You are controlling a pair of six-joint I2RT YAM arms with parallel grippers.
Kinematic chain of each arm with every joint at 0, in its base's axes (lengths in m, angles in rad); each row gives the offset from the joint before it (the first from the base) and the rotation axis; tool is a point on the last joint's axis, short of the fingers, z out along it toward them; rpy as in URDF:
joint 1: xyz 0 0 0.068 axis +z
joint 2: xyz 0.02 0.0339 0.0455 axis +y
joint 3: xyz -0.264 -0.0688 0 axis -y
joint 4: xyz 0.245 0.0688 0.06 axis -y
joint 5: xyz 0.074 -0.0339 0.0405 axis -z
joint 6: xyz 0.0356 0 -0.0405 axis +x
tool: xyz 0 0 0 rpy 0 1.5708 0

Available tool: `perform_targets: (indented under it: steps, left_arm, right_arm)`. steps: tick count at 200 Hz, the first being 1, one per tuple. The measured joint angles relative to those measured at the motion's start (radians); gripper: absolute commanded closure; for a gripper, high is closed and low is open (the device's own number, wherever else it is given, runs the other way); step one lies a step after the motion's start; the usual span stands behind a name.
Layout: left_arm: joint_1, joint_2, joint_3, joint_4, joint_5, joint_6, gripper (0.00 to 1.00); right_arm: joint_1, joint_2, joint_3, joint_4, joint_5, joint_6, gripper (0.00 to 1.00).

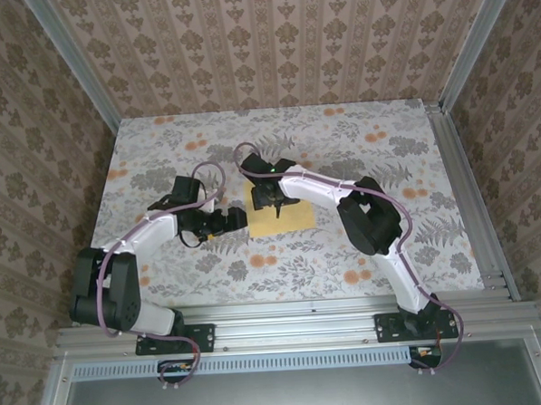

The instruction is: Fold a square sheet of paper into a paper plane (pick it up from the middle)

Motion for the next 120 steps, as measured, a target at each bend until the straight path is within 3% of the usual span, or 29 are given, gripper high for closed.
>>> perform_targets:
  steps: [56,120]
  left_arm:
    - [0.000,0.020,0.008,-0.015,0.007,0.009,0.00]
    - [0.000,0.039,0.015,-0.014,0.015,0.014,0.00]
  right_arm:
    - [-0.024,0.040,0.038,-0.008,-0.012,0.114,0.12]
    - [-0.025,0.118,0.109,-0.029,-0.011,0.139,0.13]
